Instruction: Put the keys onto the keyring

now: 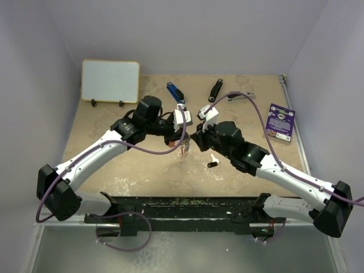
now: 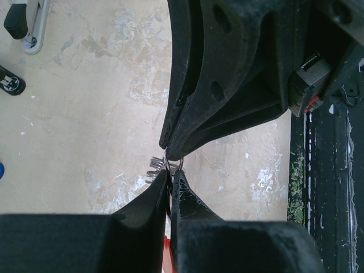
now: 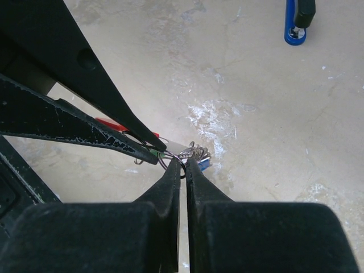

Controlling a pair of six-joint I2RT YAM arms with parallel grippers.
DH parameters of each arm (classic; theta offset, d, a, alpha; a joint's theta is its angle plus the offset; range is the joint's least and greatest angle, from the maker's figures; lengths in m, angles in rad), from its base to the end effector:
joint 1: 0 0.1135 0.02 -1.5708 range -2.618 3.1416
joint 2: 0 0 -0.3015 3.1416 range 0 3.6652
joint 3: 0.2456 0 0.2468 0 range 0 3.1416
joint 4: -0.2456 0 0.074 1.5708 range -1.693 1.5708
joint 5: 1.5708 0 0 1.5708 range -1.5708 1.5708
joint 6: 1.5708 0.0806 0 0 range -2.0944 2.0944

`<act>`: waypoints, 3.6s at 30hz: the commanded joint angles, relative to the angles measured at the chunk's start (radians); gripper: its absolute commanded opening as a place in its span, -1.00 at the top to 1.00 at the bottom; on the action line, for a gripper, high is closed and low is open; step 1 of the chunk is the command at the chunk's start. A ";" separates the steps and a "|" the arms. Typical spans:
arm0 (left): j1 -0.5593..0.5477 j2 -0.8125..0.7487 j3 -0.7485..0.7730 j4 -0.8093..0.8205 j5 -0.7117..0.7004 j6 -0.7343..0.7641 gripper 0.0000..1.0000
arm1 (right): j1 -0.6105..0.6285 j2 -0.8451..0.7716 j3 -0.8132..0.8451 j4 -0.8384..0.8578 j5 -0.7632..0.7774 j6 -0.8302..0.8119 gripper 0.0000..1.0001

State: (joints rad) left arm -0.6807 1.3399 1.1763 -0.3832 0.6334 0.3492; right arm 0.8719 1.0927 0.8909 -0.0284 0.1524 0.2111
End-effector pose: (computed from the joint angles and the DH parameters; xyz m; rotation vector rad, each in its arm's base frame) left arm 0.2153 -0.2357 0.3550 1.3590 1.6230 -0.8659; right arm 0.1879 0.2045 0.3569 -0.4917 1.7771 0.6316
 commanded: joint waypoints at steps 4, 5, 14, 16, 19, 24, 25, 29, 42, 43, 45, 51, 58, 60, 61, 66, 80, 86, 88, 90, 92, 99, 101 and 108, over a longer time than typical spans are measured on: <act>-0.001 -0.052 0.056 0.046 0.115 -0.019 0.94 | -0.019 -0.060 -0.042 0.090 -0.007 -0.012 1.00; 0.005 -0.051 0.054 0.055 0.120 -0.031 0.94 | -0.019 -0.077 -0.056 0.111 -0.007 -0.010 1.00; 0.040 -0.051 0.051 0.184 0.285 -0.172 0.94 | -0.018 -0.149 -0.176 0.373 0.037 -0.009 1.00; 0.041 -0.050 0.053 0.194 0.304 -0.182 0.94 | -0.017 -0.160 -0.197 0.439 0.043 -0.006 1.00; 0.041 -0.049 0.059 0.197 0.315 -0.196 0.94 | -0.017 -0.181 -0.226 0.499 0.057 -0.001 1.00; 0.041 -0.044 0.063 0.210 0.345 -0.198 0.90 | -0.017 -0.208 -0.261 0.569 0.078 0.012 1.00; 0.041 -0.039 0.066 0.213 0.355 -0.196 0.85 | -0.016 -0.207 -0.261 0.574 0.080 0.015 1.00; 0.040 -0.012 0.072 0.228 0.385 -0.172 0.74 | -0.016 -0.195 -0.254 0.592 0.083 0.028 1.00; 0.034 0.055 0.074 0.251 0.395 -0.162 0.47 | 0.019 -0.175 -0.237 0.611 0.132 0.060 1.00; 0.031 0.057 0.074 0.246 0.396 -0.156 0.46 | 0.022 -0.173 -0.235 0.611 0.135 0.060 1.00; 0.025 0.062 0.073 0.223 0.378 -0.135 0.46 | 0.029 -0.173 -0.232 0.612 0.139 0.061 1.00; 0.011 0.077 0.079 0.164 0.302 -0.081 0.46 | 0.053 -0.177 -0.216 0.598 0.151 0.057 1.00; 0.010 0.062 0.088 0.059 0.243 0.012 0.46 | 0.062 -0.221 -0.232 0.557 0.190 0.058 1.00; 0.010 0.056 0.095 0.019 0.221 0.053 0.46 | 0.062 -0.235 -0.234 0.543 0.197 0.056 1.00; 0.011 0.055 0.099 0.003 0.210 0.074 0.46 | 0.062 -0.240 -0.234 0.536 0.197 0.054 1.00; 0.013 0.055 0.121 -0.044 0.193 0.138 0.48 | 0.064 -0.247 -0.226 0.516 0.183 0.046 1.00; 0.013 0.065 0.121 0.014 0.261 0.133 0.46 | 0.065 -0.216 -0.213 0.514 0.136 0.048 1.00; 0.012 0.074 0.110 0.057 0.244 0.112 0.46 | 0.066 -0.228 -0.201 0.488 0.114 0.043 1.00; 0.013 0.076 0.100 0.066 0.223 0.115 0.46 | 0.067 -0.237 -0.198 0.480 0.107 0.042 1.00; 0.012 0.077 0.091 0.078 0.193 0.111 0.46 | 0.067 -0.244 -0.192 0.469 0.100 0.042 1.00; 0.020 0.076 0.081 0.099 0.177 0.103 0.46 | 0.067 -0.246 -0.185 0.458 0.092 0.043 1.00; 0.045 0.069 0.081 0.106 0.183 0.111 0.46 | 0.070 -0.236 -0.172 0.434 0.071 0.046 1.00; 0.049 0.064 0.082 0.106 0.195 0.116 0.44 | 0.072 -0.234 -0.168 0.427 0.069 0.048 1.00; 0.063 0.056 0.086 0.083 0.437 0.152 0.35 | 0.076 -0.240 -0.162 0.412 0.074 0.050 1.00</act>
State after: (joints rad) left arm -0.6292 1.4139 1.2583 -0.3157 0.8764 0.4644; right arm 0.9382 0.8745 0.6708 0.3347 0.2401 0.2581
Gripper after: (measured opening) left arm 0.315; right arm 0.004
